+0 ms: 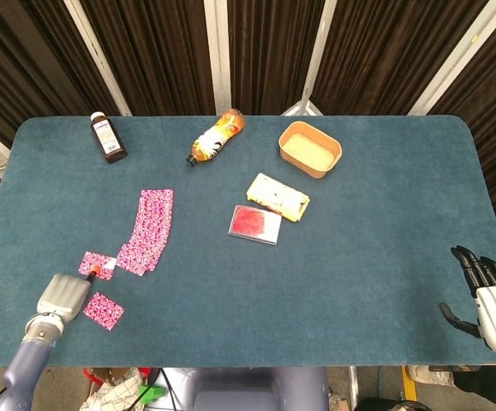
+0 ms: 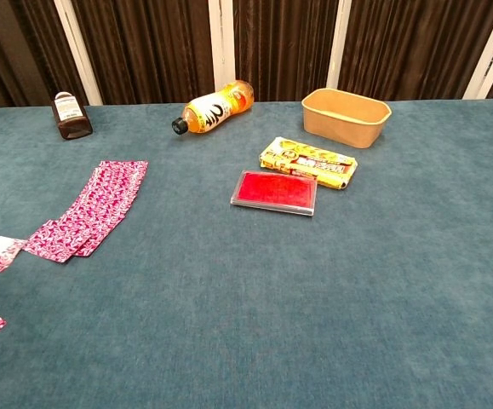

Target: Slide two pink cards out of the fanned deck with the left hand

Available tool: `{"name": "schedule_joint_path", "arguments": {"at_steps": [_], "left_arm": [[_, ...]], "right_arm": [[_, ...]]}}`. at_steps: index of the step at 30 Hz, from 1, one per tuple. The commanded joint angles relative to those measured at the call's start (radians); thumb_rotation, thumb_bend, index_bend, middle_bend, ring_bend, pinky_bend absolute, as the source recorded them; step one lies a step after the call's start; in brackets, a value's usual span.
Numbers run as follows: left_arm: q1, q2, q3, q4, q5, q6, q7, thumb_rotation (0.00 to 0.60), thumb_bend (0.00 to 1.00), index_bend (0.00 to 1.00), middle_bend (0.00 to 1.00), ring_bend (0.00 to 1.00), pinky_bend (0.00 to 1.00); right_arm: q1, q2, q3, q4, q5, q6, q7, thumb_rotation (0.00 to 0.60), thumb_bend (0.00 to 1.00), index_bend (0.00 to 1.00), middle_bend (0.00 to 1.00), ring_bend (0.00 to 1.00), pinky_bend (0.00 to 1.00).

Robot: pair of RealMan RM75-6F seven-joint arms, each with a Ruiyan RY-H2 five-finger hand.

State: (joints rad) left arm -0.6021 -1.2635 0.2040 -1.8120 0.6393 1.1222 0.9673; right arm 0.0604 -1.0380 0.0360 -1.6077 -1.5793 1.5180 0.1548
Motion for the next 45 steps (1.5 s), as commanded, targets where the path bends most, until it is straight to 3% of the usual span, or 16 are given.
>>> {"name": "schedule_joint_path", "arguments": {"at_steps": [1, 13, 18, 20, 24, 25, 28, 31, 35, 39, 42, 45], "left_arm": [[0.011, 0.016, 0.011, 0.008, 0.011, -0.002, -0.021, 0.600, 0.78, 0.11, 0.91, 0.76, 0.70], [0.039, 0.065, 0.016, 0.024, 0.054, -0.009, -0.100, 0.600, 0.78, 0.11, 0.91, 0.76, 0.70], [0.045, 0.093, -0.004, -0.018, 0.143, 0.008, -0.155, 0.600, 0.77, 0.11, 0.91, 0.76, 0.70], [0.052, 0.109, -0.009, -0.036, 0.182, 0.020, -0.184, 0.600, 0.73, 0.11, 0.90, 0.75, 0.70], [0.087, 0.198, -0.011, -0.145, 0.304, 0.073, -0.277, 0.600, 0.58, 0.11, 0.86, 0.70, 0.69], [0.113, 0.252, -0.004, -0.218, 0.380, 0.121, -0.326, 0.600, 0.57, 0.11, 0.85, 0.70, 0.69], [0.193, 0.351, 0.040, -0.298, 0.576, 0.226, -0.423, 0.600, 0.54, 0.11, 0.84, 0.68, 0.69], [0.259, 0.387, 0.067, -0.309, 0.698, 0.318, -0.482, 0.600, 0.49, 0.11, 0.74, 0.60, 0.63], [0.364, 0.394, 0.105, -0.268, 0.846, 0.443, -0.568, 0.600, 0.37, 0.11, 0.48, 0.37, 0.44], [0.436, 0.362, 0.125, -0.167, 0.925, 0.502, -0.664, 0.600, 0.25, 0.12, 0.21, 0.14, 0.26], [0.467, 0.328, 0.111, -0.080, 0.950, 0.535, -0.773, 0.600, 0.23, 0.12, 0.09, 0.03, 0.20], [0.490, 0.305, 0.093, -0.002, 0.977, 0.570, -0.860, 0.600, 0.21, 0.12, 0.05, 0.00, 0.17]], "right_arm": [[0.000, 0.000, 0.000, -0.001, 0.000, -0.001, -0.002, 0.600, 0.31, 0.00, 0.11, 0.18, 0.14], [0.003, -0.003, -0.003, -0.006, -0.003, -0.005, -0.014, 0.600, 0.31, 0.00, 0.11, 0.18, 0.14], [0.004, -0.003, -0.003, -0.007, -0.002, -0.008, -0.017, 0.600, 0.31, 0.00, 0.11, 0.18, 0.14], [0.004, -0.003, -0.003, -0.006, -0.001, -0.010, -0.016, 0.600, 0.31, 0.00, 0.11, 0.18, 0.14], [0.006, -0.005, -0.002, -0.003, -0.001, -0.012, -0.015, 0.600, 0.31, 0.00, 0.11, 0.18, 0.14], [0.007, -0.006, -0.003, -0.003, -0.001, -0.013, -0.014, 0.600, 0.31, 0.00, 0.11, 0.18, 0.14], [0.007, -0.007, -0.003, -0.003, -0.002, -0.014, -0.017, 0.600, 0.31, 0.00, 0.11, 0.18, 0.14], [0.008, -0.008, -0.004, -0.005, -0.004, -0.014, -0.020, 0.600, 0.31, 0.00, 0.11, 0.18, 0.14], [0.008, -0.010, -0.005, -0.008, -0.007, -0.012, -0.024, 0.600, 0.31, 0.00, 0.11, 0.18, 0.14], [0.004, -0.012, -0.003, -0.014, -0.003, -0.005, -0.031, 0.600, 0.31, 0.00, 0.11, 0.18, 0.14], [0.001, -0.015, 0.000, -0.018, 0.001, 0.002, -0.036, 0.600, 0.31, 0.00, 0.11, 0.18, 0.14], [-0.001, -0.017, 0.002, -0.015, 0.000, 0.008, -0.039, 0.600, 0.31, 0.00, 0.10, 0.17, 0.14]]}}
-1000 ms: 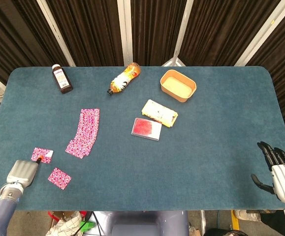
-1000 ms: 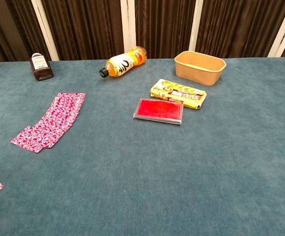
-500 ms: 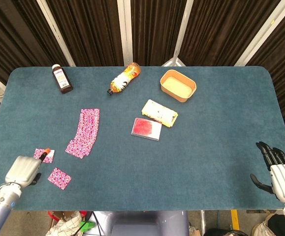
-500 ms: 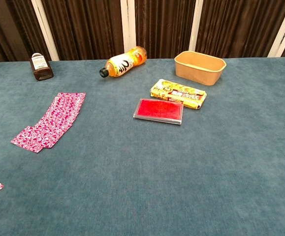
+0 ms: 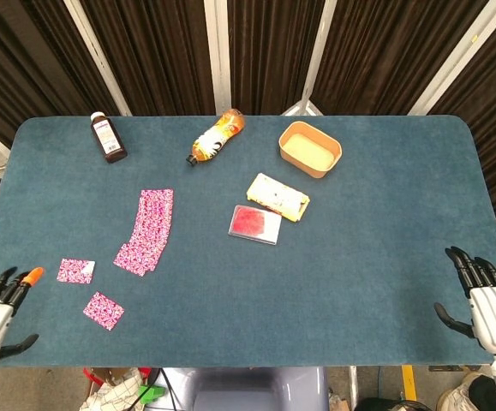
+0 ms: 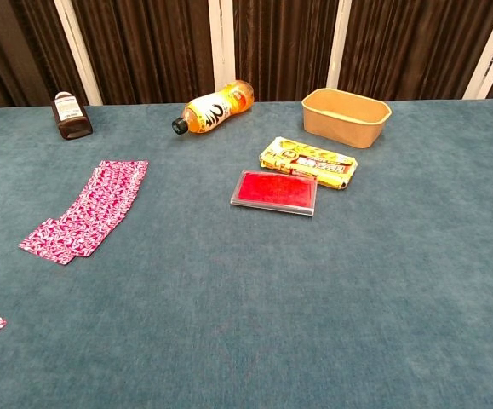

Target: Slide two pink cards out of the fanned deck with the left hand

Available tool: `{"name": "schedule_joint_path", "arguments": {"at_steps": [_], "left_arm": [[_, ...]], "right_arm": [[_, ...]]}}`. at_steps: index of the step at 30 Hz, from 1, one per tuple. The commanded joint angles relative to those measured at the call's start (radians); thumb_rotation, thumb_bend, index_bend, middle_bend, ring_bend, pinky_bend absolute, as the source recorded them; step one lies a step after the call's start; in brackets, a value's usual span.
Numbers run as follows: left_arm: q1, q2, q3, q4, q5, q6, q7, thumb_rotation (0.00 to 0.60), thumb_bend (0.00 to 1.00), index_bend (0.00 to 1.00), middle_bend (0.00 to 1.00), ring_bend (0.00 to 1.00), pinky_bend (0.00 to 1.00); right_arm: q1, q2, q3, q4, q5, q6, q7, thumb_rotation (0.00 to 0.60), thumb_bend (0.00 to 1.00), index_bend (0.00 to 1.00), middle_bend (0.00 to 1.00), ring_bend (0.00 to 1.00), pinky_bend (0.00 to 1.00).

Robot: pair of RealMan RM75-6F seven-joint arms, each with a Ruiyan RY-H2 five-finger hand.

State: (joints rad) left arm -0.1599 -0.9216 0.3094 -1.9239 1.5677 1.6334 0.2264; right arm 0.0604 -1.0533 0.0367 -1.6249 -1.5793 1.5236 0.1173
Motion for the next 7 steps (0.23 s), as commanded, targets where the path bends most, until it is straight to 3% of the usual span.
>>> {"name": "schedule_joint_path", "arguments": {"at_steps": [1, 7], "left_arm": [[0.053, -0.041, -0.019, 0.128, 0.059, 0.071, -0.133, 0.600, 0.21, 0.12, 0.05, 0.00, 0.17], [0.091, -0.067, -0.053, 0.206, 0.109, 0.150, -0.159, 0.600, 0.21, 0.12, 0.06, 0.00, 0.17]], "right_arm": [[-0.001, -0.003, 0.002, 0.005, -0.001, 0.004, -0.003, 0.600, 0.31, 0.00, 0.10, 0.17, 0.14], [0.002, -0.002, -0.002, 0.015, -0.009, -0.001, -0.001, 0.600, 0.31, 0.00, 0.10, 0.17, 0.14]]}}
